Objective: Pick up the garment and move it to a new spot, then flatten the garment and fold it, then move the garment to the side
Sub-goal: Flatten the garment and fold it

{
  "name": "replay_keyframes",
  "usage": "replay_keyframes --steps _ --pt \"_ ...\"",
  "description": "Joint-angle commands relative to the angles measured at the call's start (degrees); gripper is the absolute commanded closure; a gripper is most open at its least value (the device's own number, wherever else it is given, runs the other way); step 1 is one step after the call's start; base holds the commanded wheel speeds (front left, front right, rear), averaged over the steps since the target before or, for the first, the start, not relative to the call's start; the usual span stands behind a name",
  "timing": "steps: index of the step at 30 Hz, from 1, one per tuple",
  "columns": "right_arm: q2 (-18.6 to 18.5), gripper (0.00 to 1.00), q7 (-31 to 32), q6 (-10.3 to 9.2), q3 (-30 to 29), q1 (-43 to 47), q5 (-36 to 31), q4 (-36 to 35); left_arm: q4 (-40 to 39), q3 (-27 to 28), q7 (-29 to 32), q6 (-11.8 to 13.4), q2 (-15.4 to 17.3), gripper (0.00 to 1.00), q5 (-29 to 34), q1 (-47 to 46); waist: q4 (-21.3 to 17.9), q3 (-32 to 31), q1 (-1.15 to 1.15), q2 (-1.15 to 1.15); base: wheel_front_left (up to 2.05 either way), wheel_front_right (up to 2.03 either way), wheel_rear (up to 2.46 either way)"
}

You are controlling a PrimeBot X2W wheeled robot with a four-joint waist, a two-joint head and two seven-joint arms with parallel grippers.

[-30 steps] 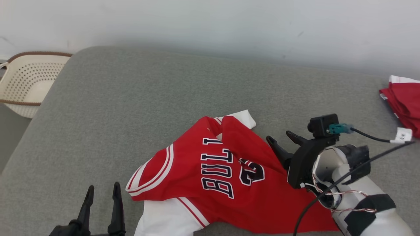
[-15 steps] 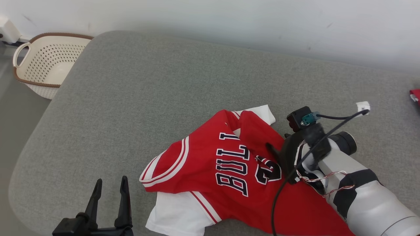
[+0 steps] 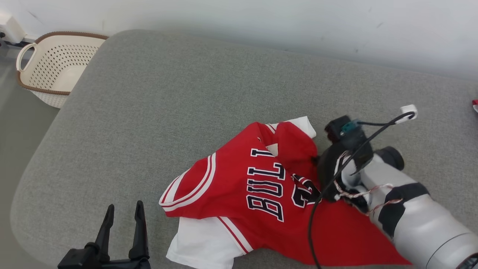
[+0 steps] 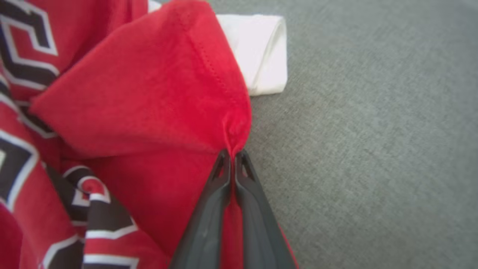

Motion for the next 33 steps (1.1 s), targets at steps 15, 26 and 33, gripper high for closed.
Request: replay_keyframes --steps 15,26,33 --pt "-5.03 1.00 -15.45 -0.07 -5.00 -14.38 3.02 11.17 -0.19 -0.33 -0.06 0.18 -0.01 0.00 -0.32 -0.87 -0.55 0.97 0.00 0.00 0.00 0.00 0.00" --pt "-6.79 0.56 -22.74 -0.07 -7.13 -19.03 1.34 19.05 0.21 -1.28 -0.06 0.24 0.00 0.00 -0.70 -2.26 1.25 2.73 0.00 0.00 0.00 0.00 0.00" --pt "-5.72 0.00 -24.05 -0.07 -6.36 -16.03 0.59 19.75 0.52 -0.27 -0.06 0.15 -0.01 0.00 0.03 -1.57 -0.33 1.77 0.00 0.00 0.00 0.00 0.00"
